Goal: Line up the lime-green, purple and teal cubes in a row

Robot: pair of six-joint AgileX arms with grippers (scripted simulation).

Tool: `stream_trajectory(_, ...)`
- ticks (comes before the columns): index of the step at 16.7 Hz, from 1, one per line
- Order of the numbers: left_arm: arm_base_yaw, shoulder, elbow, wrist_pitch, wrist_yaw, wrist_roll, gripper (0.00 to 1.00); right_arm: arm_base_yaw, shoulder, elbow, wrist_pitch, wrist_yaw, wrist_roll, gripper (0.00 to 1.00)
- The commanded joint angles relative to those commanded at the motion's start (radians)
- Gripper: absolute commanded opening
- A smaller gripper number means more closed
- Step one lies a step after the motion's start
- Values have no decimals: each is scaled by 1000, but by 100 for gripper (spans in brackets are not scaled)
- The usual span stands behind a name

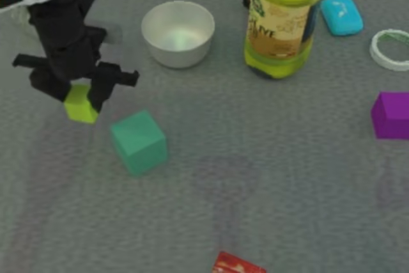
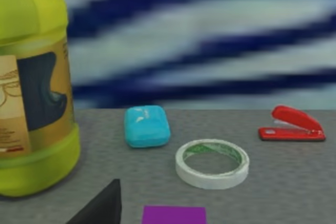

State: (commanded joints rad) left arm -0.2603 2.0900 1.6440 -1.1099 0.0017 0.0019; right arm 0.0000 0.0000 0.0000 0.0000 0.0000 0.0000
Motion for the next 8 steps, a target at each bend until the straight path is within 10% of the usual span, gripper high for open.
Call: stream_trajectory(8,-470,165,285,-150,-16,-654,0,0,0,0,0,0,0,100)
